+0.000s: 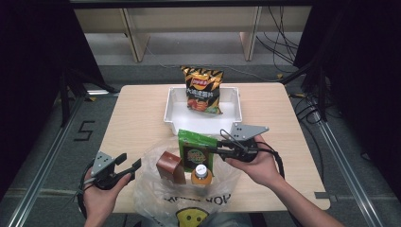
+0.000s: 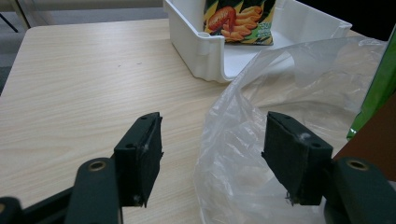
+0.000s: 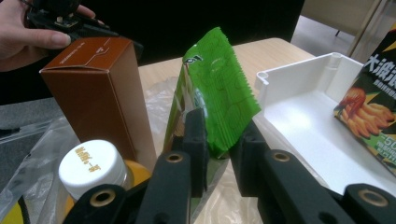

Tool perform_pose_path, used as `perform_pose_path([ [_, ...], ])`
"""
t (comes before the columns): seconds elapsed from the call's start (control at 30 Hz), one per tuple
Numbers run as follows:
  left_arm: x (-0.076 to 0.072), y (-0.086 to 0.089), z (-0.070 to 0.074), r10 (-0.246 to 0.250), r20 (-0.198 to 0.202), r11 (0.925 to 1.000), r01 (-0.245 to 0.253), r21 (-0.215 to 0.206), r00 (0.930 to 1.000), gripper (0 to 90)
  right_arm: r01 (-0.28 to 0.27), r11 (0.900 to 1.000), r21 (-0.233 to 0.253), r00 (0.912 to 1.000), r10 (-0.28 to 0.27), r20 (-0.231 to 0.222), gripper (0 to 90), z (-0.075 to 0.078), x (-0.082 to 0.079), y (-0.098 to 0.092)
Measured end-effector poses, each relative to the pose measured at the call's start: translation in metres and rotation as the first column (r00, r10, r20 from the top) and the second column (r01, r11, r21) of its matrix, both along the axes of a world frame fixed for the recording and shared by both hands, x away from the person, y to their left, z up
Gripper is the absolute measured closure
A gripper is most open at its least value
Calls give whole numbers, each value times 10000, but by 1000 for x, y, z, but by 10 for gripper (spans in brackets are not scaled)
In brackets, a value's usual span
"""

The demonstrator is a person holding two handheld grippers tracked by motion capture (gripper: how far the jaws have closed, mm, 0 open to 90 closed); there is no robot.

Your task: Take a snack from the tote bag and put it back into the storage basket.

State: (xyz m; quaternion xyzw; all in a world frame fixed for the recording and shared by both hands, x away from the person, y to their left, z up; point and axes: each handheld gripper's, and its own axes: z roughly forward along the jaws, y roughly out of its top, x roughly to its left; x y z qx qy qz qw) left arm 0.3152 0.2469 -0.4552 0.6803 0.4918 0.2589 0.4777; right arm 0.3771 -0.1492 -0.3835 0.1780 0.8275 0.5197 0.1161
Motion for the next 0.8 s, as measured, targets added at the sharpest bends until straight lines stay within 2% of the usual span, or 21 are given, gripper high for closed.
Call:
perform_pose_path([
  [0.03,0,0,0,3,6,10000,-3,-1,10000,368,148,9999,44,9998,-149,139,788,1,0,0],
  [0.07,0,0,0,13,6,10000,-13,5,10000,368,202,9996,176,9998,-203,52,789,0,-1,1],
  [0.1,0,0,0,13,14,10000,-13,3,10000,368,196,9997,158,9998,-196,-20,789,1,-1,1],
  [0.13,0,0,0,15,5,10000,-15,-10,10000,368,182,9998,113,9996,-184,209,790,1,0,0],
  [0.17,0,-1,0,17,3,10000,-17,-32,10000,368,241,9996,167,9997,-242,14,790,2,-1,0],
  [0.2,0,-1,0,-11,12,10000,11,-54,10000,368,178,9998,84,9997,-179,172,790,2,0,-1],
  [0.23,0,-1,0,-19,20,10000,19,-28,10000,368,139,9998,114,9999,-138,-73,791,3,-2,-1],
  [0.27,0,-1,0,-12,22,10000,12,-32,10000,368,256,9992,308,9997,-256,-21,791,3,-2,-1],
  [0.3,0,-1,0,-18,17,10000,18,-48,10000,368,275,9993,241,9996,-272,-113,792,6,-2,-2],
  [0.33,0,-1,0,3,10,10000,-3,-36,10000,368,261,9994,210,9997,-262,31,792,7,-1,-4],
  [0.4,0,-1,1,14,11,10000,-14,-11,10000,368,405,9984,406,9989,-395,-234,793,10,-2,-4],
  [0.43,0,0,1,12,33,10000,-12,-49,10000,368,471,9970,607,9988,-479,118,794,10,-1,-4],
  [0.47,0,0,1,42,67,10000,-42,-47,10000,368,367,9985,417,9990,-377,231,795,12,0,-6],
  [0.5,0,0,1,49,95,10000,-49,-67,9999,368,478,9968,642,9989,-477,-34,795,12,-1,-5],
  [0.53,0,1,1,58,91,10000,-57,-60,9999,368,487,9973,541,9988,-482,-112,795,14,-1,-6],
  [0.57,0,1,1,73,93,10000,-72,-68,9999,368,462,9970,622,9986,-478,234,797,14,1,-6],
  [0.63,0,1,1,58,77,10000,-57,-55,10000,368,504,9969,598,9987,-497,-132,798,16,0,-7],
  [0.67,0,0,1,48,88,10000,-47,-78,10000,368,475,9965,686,9989,-474,-41,802,16,1,-6],
  [0.7,0,0,1,38,86,9999,-37,-94,10000,368,485,9958,775,9988,-487,12,866,16,1,-6],
  [0.77,0,0,1,33,90,10000,-32,-86,10000,368,524,9943,933,9986,-525,-13,872,18,1,-7],
  [0.8,0,0,1,26,99,10000,-25,-72,9999,368,623,9945,840,9978,-639,169,873,19,2,-7],
])
